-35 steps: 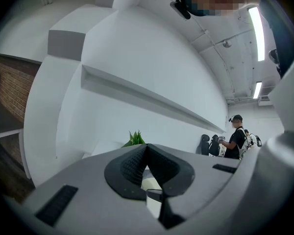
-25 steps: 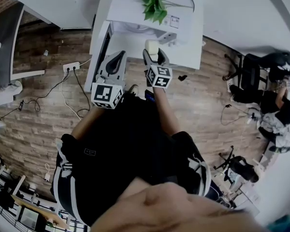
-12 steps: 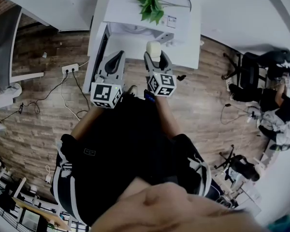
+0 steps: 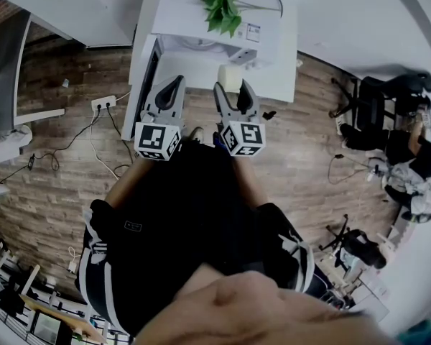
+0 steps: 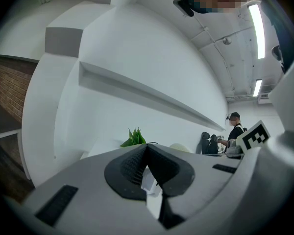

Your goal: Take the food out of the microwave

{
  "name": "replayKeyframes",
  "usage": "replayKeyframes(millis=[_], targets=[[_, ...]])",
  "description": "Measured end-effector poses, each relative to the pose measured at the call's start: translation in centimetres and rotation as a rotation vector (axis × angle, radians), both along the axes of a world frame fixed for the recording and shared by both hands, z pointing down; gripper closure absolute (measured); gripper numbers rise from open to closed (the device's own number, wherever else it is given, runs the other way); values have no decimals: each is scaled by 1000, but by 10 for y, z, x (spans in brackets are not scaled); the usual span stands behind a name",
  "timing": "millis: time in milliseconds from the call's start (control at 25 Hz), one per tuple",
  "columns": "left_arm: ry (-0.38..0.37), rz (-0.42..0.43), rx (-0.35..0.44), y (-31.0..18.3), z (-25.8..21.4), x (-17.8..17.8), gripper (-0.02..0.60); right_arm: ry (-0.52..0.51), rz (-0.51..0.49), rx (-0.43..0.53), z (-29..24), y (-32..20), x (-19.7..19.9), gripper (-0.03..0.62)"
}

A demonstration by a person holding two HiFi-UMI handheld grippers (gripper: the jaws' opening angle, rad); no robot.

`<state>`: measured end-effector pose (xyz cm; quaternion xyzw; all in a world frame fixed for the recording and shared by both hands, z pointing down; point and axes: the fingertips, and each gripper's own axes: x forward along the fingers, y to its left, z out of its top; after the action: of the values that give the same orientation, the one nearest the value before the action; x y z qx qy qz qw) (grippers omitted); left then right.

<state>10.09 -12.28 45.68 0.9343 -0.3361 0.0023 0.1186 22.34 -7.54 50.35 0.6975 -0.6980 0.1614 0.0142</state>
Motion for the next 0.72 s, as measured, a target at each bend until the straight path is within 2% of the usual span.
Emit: replayKeyframes(millis=[280, 720], targets=[[-6, 4, 2, -3, 3, 3, 551, 12, -11, 59, -28, 9, -8, 301], [-12, 5, -2, -3, 6, 7, 552, 9, -12, 82, -31, 13, -5, 299]])
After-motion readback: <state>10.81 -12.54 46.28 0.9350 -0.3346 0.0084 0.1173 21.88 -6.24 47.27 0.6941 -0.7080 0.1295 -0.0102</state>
